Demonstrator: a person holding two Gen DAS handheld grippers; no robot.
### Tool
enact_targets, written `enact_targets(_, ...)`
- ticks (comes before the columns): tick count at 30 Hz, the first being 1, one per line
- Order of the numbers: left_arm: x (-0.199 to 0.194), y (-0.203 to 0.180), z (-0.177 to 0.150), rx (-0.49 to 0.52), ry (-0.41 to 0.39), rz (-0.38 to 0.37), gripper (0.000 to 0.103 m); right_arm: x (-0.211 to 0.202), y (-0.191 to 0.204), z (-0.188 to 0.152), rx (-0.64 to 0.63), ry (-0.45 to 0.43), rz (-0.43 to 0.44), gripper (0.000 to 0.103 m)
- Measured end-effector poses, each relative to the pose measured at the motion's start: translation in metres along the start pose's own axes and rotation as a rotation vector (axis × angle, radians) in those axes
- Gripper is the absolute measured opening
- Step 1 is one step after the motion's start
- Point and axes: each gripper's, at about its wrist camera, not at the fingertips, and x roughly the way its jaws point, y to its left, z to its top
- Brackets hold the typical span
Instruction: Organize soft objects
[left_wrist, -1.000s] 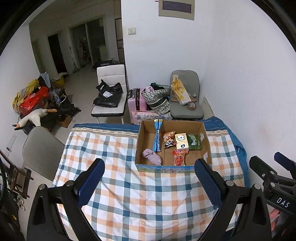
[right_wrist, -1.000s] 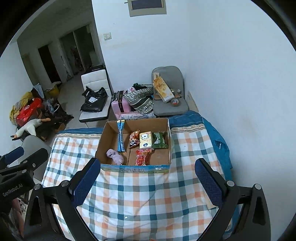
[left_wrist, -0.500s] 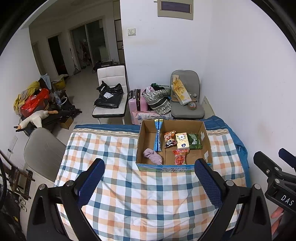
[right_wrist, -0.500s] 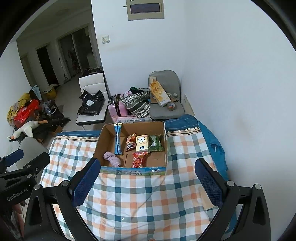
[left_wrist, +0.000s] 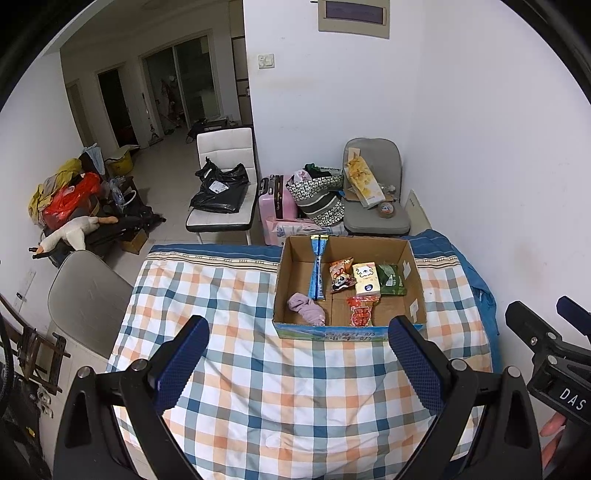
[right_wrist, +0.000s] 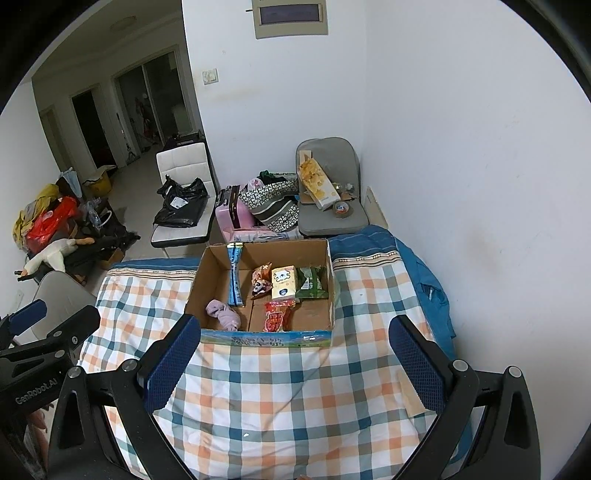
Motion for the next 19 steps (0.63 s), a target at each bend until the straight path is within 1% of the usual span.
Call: enact_targets(19,0.0009,0.0017,-0.0014,0.001,-0.002,-0.003,0.099,0.0045,-0.0004,0.0023,-0.002,-0.006,-0.006,0.103)
